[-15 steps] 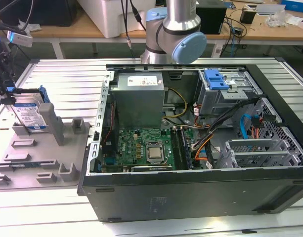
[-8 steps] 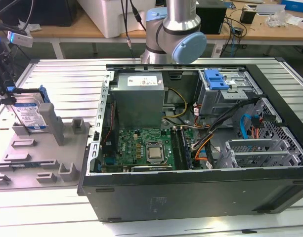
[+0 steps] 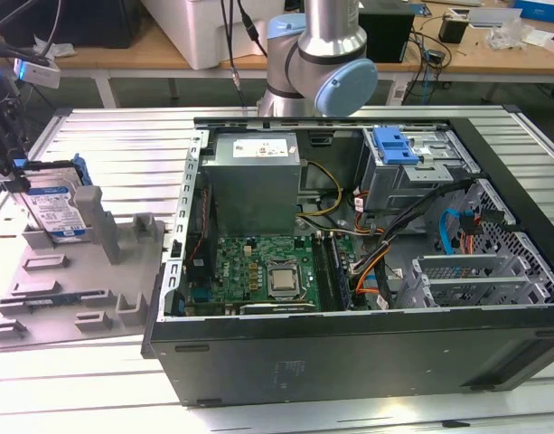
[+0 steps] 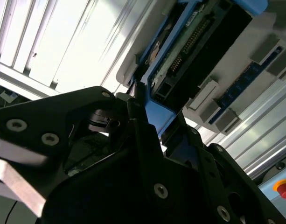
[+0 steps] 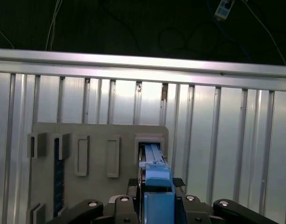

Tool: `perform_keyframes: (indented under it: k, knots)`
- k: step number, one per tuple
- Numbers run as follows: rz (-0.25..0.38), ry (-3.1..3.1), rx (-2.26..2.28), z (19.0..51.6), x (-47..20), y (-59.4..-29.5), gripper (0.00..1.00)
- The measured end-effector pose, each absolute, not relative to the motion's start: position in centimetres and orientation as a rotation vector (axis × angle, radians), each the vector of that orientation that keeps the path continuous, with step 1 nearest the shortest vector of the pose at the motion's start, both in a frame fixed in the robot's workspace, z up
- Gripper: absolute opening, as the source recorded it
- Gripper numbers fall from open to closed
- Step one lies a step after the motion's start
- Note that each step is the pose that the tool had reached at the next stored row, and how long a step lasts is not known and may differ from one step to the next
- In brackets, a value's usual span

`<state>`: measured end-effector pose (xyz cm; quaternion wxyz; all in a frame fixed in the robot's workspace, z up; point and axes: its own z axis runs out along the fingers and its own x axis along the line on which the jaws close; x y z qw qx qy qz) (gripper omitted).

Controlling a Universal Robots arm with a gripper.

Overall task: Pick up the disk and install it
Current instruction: 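Pick up the disk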

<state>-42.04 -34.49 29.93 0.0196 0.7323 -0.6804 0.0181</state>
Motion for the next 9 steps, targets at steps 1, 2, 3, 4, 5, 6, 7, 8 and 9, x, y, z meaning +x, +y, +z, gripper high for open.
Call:
perform_keyframes:
  k: [1, 2, 3, 4, 5, 6, 7, 8, 9]
  knots:
    - [0.056, -2.111, 2.272, 29.92, -42.04, -34.53, 0.37]
    - [0.056, -2.111, 2.272, 29.9, -42.04, -34.58, 0.37]
    - [0.056, -2.111, 2.272, 29.89, -42.04, -34.61, 0.37]
    - [0.056, -2.111, 2.272, 29.88, -42.04, -34.64, 0.37]
    - [0.056, -2.111, 2.272, 29.88, -42.04, -34.66, 0.37]
    - [0.056, -2.111, 2.272, 29.87, -42.04, -34.69, 0.37]
    - [0.056, -2.111, 2.272, 29.86, -42.04, -34.71, 0.37]
    - [0.056, -2.111, 2.272, 29.85, -42.04, -34.73, 0.37]
    - [0.056, -2.111, 2.272, 29.85, -42.04, -34.75, 0.37]
